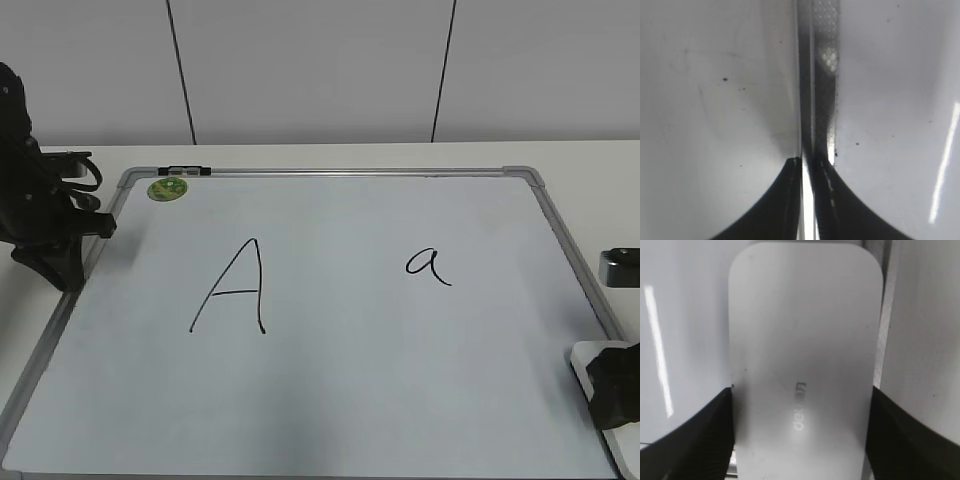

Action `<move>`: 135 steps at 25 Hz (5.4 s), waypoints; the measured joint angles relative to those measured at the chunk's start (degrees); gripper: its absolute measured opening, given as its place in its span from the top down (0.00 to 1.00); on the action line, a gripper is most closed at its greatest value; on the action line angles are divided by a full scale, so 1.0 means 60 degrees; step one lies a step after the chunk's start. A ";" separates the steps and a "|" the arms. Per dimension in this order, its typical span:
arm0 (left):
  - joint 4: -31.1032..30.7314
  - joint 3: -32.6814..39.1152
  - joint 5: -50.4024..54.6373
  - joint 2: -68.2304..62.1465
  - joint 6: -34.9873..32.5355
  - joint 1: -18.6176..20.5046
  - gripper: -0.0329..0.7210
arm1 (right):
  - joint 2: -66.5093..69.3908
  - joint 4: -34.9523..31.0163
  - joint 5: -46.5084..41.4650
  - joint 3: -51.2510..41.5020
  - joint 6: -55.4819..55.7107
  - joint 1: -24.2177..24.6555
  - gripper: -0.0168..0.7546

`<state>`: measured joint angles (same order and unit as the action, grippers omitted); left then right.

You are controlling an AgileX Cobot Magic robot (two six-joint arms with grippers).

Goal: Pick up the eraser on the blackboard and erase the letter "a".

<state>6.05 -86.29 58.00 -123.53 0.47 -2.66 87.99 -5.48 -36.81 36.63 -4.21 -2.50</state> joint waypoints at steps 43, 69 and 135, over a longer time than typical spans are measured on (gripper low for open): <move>0.0239 0.0000 0.0000 0.0000 -0.0078 0.0000 0.86 | 0.7036 0.0444 -0.5481 1.1377 0.1125 -0.1757 0.29; -0.0062 0.0000 0.0043 0.0000 -0.0078 0.0000 0.83 | 0.7403 0.0411 -0.5697 1.1854 0.1181 -0.3490 0.29; -0.0017 0.0000 0.0064 0.0000 -0.0078 0.0000 0.80 | 0.5370 0.0086 -0.5473 0.8750 0.0408 0.0713 0.29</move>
<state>5.95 -86.29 58.38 -123.53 0.00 -2.66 120.21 -4.96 -69.65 89.12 -1.76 1.78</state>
